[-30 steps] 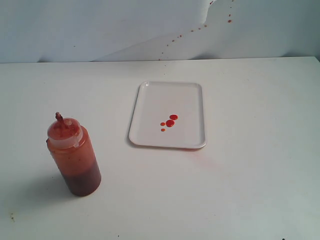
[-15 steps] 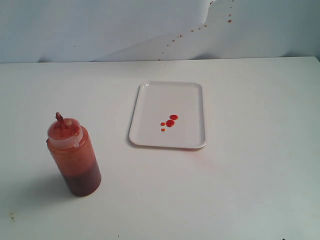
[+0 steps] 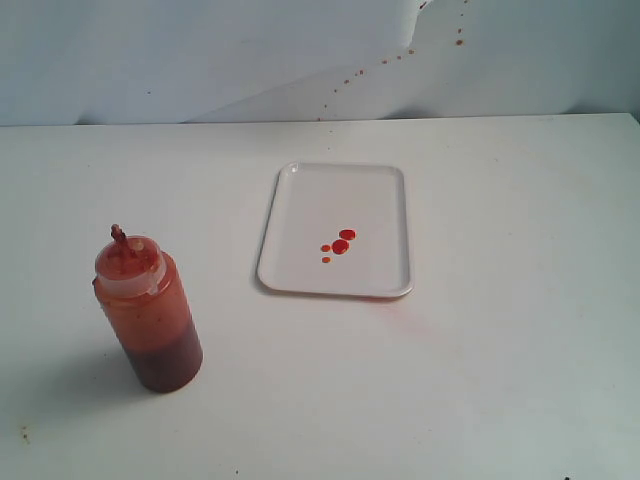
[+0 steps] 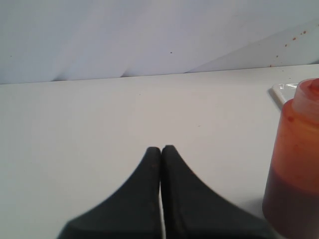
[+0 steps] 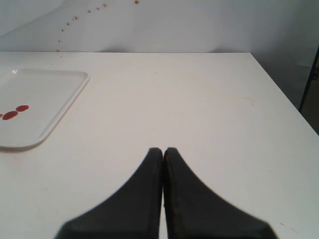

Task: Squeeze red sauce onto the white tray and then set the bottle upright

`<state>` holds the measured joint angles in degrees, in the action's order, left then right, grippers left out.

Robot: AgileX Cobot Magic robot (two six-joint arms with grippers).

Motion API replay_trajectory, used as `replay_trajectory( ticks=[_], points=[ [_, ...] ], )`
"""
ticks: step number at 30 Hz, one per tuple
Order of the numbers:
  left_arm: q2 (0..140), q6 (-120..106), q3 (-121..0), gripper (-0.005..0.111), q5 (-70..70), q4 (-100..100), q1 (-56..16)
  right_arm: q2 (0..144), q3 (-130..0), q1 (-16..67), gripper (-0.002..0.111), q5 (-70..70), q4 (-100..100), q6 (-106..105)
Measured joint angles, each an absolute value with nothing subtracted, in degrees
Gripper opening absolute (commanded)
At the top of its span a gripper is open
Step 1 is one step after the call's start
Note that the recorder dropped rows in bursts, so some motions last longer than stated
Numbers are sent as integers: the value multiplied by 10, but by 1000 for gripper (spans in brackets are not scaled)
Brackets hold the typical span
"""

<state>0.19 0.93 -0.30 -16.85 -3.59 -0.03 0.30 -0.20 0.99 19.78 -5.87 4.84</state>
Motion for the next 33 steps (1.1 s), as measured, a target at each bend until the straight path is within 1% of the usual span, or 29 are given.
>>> replay_trajectory(
  ticks=[20, 26, 33],
  points=[
    [2, 9, -3, 1, -168, -36, 0, 3, -2, 9, 0, 198, -59, 50],
    [2, 9, -3, 1, -168, -36, 0, 3, -2, -15, 0, 198, -55, 50],
    [2, 9, -3, 1, -168, -36, 0, 3, -2, -16, 0, 198, -52, 51]
  ],
)
